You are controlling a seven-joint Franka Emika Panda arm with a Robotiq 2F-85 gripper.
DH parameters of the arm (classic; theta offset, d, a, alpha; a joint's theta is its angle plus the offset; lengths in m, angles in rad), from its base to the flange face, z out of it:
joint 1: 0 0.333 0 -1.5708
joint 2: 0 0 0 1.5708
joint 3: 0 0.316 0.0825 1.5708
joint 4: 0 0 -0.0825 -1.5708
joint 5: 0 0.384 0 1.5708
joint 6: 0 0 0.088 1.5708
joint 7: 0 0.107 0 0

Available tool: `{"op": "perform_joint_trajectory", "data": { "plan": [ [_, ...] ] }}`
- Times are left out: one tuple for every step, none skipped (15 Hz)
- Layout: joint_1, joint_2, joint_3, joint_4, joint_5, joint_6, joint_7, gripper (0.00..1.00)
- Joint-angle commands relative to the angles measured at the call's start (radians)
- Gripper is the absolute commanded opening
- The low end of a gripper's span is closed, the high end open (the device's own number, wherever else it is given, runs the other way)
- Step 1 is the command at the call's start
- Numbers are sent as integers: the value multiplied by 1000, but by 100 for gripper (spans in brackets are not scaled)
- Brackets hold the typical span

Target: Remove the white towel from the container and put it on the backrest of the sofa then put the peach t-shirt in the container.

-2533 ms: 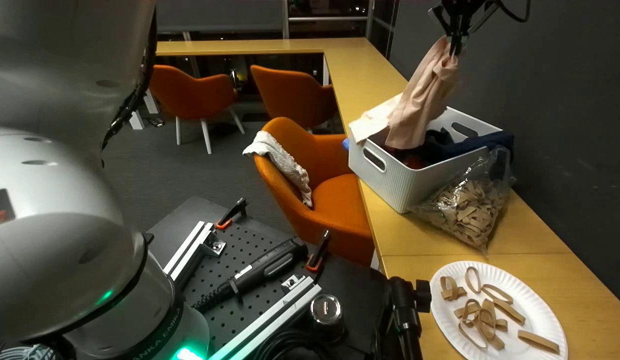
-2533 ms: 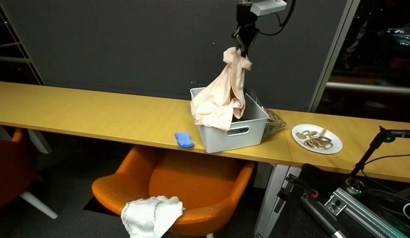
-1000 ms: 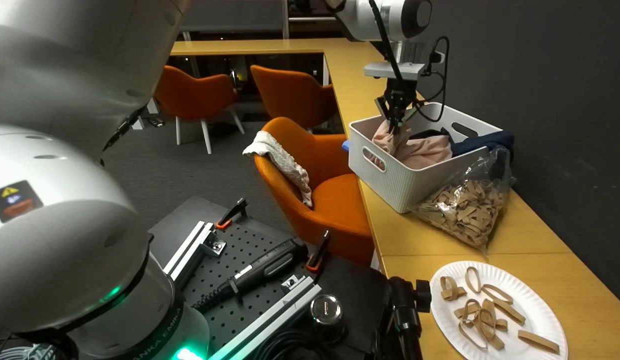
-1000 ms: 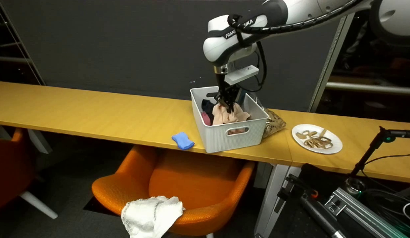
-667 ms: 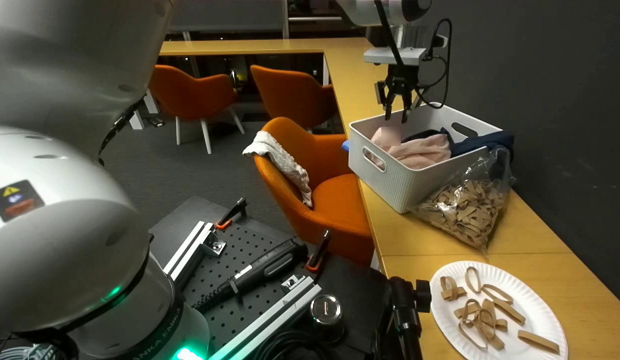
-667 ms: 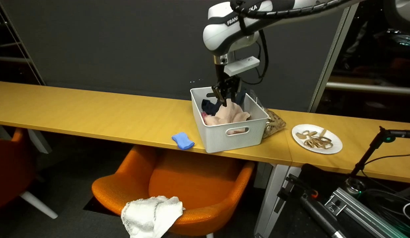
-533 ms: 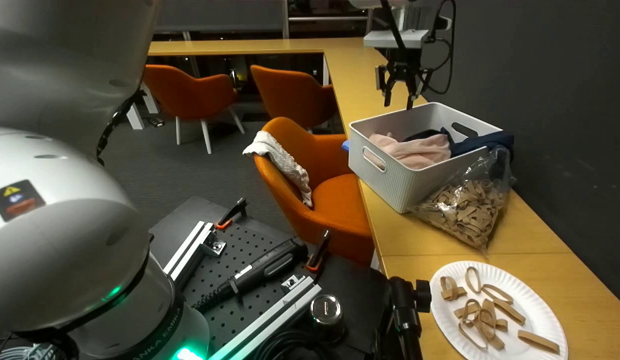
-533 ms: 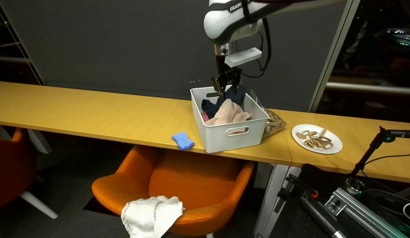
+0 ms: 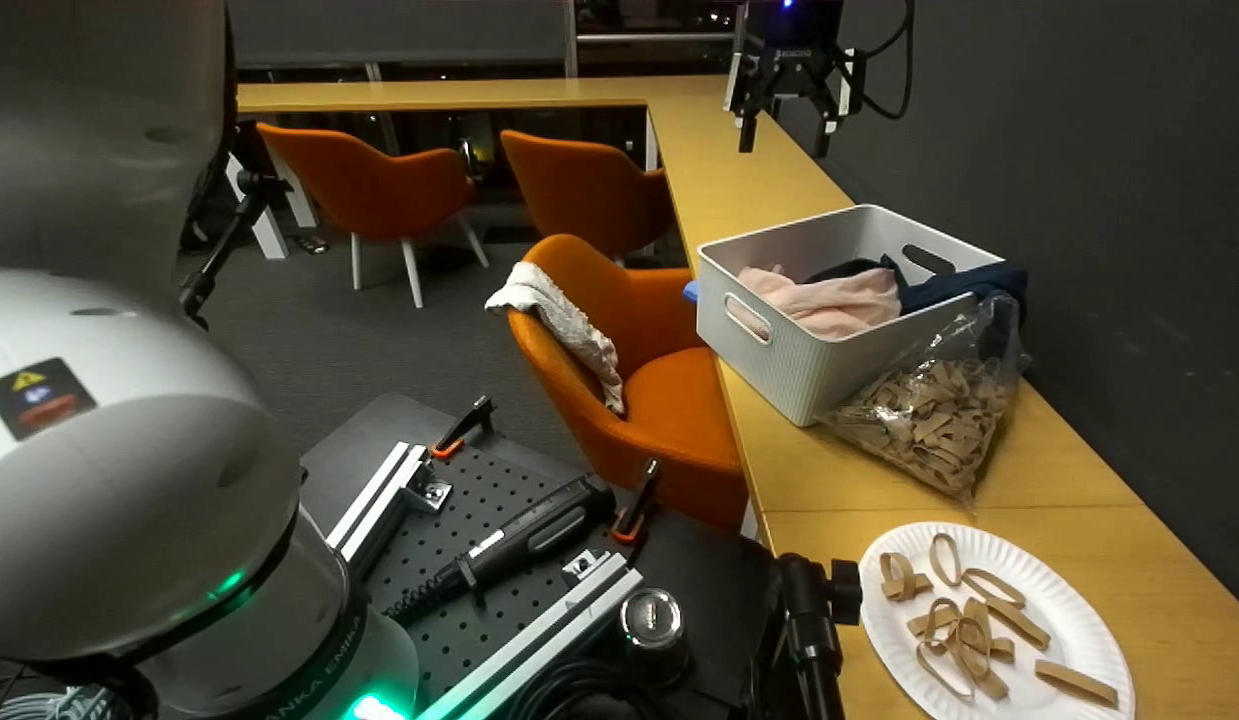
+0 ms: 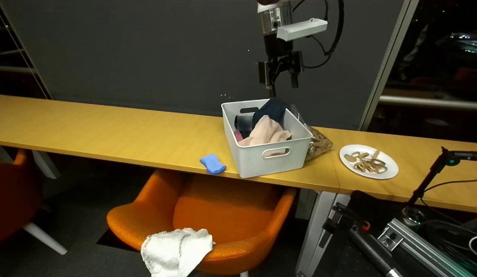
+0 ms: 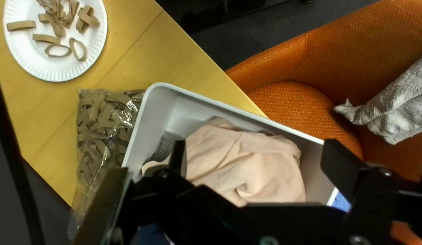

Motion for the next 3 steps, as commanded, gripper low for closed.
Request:
{"op": "perform_joint_trajectory", "data": {
  "plan": [
    [17, -56, -11, -74, -14, -15, 26, 100],
    [7, -14, -7, -20, 3, -14, 8, 100],
    [8, -20, -7, -33, 3, -14, 10, 100]
  ]
}}
